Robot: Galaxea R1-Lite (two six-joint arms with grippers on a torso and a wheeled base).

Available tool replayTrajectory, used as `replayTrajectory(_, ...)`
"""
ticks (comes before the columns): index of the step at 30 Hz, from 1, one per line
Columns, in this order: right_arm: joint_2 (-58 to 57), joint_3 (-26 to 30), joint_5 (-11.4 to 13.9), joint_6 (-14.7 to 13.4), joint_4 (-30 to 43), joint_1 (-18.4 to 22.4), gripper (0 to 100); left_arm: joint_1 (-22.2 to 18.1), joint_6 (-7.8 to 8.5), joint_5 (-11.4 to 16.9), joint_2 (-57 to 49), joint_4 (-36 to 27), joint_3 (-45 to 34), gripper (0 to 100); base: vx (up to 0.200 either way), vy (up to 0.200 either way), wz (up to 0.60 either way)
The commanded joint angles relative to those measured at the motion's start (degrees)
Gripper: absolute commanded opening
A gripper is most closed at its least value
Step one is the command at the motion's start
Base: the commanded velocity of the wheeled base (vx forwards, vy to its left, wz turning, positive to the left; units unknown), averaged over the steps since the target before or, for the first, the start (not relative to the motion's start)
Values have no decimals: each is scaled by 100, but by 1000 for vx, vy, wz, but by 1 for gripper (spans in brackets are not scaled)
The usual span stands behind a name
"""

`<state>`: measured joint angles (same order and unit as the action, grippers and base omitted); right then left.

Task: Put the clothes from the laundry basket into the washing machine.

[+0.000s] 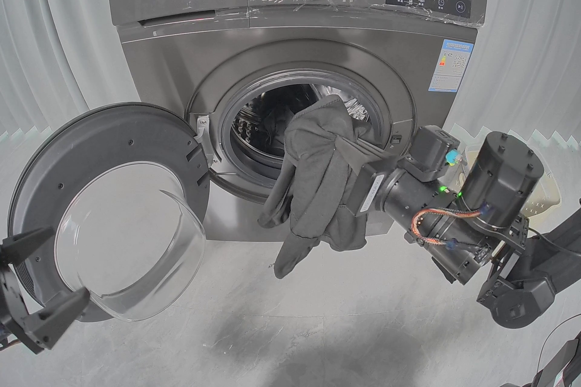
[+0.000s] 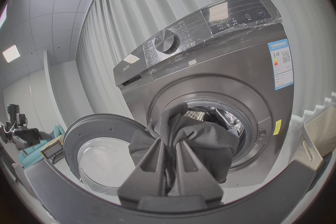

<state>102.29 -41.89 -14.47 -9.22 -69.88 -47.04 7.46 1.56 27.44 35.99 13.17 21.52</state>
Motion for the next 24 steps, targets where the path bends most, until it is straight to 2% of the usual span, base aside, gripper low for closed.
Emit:
replayTrajectory(1, 423, -575, -38, -54, 18, -51, 0, 1697, 99, 358, 2633, 916, 37, 100, 0, 0, 0)
replayTrajectory(5, 432, -566, -38, -54, 18, 11, 0, 1961, 64, 350, 3485, 1470, 90, 100, 0, 0, 0)
replayTrajectory(9, 441, -522, -47, -63, 18, 20, 0, 1996, 55, 358, 4549, 2709, 98, 100, 0, 0, 0)
replayTrajectory(12, 476, -531, -47, -54, 9, 20, 0, 2031, 55, 358, 5085, 3368, 151, 100, 0, 0, 0)
replayTrajectory(20, 546, -566, -56, -54, 0, 2, 0, 2286, -7, 314, 5753, 3509, 388, 100, 0, 0, 0)
replayTrajectory(23, 537, -575, -47, -54, 9, 2, 0, 2392, -191, 306, 5911, 3509, 503, 100, 0, 0, 0)
replayTrajectory(24, 537, -575, -47, -54, 9, 2, 0, 2392, -191, 306, 5911, 3509, 503, 100, 0, 0, 0)
